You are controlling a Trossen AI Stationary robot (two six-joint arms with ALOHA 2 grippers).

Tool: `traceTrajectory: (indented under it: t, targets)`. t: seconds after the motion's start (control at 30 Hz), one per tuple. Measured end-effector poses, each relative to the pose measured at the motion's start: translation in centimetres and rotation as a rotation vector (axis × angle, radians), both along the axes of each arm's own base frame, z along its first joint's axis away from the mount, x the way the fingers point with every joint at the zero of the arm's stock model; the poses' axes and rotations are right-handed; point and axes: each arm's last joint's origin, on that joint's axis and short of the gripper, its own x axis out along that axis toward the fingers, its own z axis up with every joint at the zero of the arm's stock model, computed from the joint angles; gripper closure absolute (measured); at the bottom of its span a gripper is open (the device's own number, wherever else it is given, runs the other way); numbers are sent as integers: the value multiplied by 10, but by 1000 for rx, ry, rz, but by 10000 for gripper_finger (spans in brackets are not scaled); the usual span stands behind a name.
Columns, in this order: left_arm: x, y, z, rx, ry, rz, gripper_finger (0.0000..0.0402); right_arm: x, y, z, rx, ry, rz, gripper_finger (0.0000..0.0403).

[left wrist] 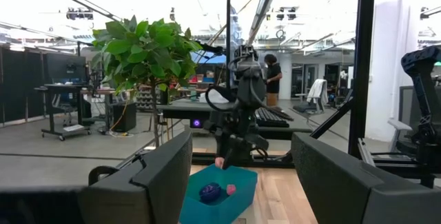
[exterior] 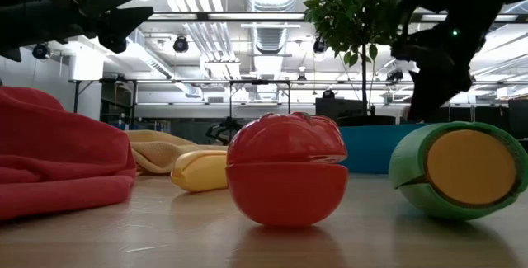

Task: Pick and placing Produce into tupperware
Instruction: Put the peach into the blue bin

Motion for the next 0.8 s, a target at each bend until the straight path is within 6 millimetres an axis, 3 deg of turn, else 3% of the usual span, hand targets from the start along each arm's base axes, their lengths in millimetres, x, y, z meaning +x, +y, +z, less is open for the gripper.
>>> traceTrajectory:
  t: [0.53,0.8]
  targets:
    - [0,0,0,-1,1,0,167,3,0,-7,-4,46,-2,306]
    - [0,0,0,-1,4,0,167,3,0,-7,-1,43,-7,252]
